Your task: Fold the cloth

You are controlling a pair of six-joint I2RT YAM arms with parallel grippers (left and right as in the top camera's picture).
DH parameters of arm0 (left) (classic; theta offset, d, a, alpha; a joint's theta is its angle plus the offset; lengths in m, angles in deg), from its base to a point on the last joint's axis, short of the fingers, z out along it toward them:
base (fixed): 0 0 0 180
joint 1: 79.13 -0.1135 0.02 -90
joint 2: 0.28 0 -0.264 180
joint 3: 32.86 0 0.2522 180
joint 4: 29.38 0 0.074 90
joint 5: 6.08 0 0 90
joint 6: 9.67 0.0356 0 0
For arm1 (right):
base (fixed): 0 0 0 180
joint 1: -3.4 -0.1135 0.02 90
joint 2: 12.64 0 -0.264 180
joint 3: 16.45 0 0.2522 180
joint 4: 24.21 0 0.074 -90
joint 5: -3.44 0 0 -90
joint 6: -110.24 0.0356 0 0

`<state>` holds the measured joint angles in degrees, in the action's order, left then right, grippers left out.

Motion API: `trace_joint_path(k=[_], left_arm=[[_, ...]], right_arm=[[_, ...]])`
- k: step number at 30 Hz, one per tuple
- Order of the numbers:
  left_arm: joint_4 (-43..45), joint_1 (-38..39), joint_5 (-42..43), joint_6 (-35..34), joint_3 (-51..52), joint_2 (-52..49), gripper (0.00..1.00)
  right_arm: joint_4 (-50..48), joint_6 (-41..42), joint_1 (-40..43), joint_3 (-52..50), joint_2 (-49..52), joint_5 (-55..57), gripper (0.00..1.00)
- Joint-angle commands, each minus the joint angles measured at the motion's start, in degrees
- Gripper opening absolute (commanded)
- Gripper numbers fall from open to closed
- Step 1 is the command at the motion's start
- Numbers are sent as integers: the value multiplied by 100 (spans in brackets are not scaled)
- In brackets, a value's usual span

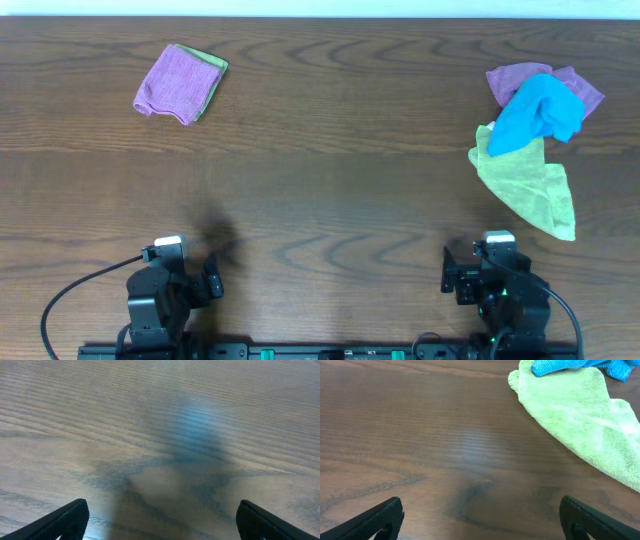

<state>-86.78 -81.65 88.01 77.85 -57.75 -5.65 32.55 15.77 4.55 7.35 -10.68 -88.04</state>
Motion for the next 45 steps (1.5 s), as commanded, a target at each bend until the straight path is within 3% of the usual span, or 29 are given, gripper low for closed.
trace_joint_path(k=[1,7,14,23,33,45], left_arm=[[-70,2,-22,122,133,39,95],[-70,2,-22,122,133,39,95],[-70,2,-22,122,133,39,95],[-70,2,-22,122,133,39,95],[-70,2,-22,122,133,39,95],[-70,2,-22,122,133,39,95]], right_arm=[[0,-74,-48,-63,-57,42,99],[9,-203,-44,-63,-57,481,99],[-26,-44,-42,-61,35,258,99],[-407,645,306,531,1095,317,99],[-774,748,501,2697,3274,1303,99],[-1346,734,1307,5685,7514,1582,99]])
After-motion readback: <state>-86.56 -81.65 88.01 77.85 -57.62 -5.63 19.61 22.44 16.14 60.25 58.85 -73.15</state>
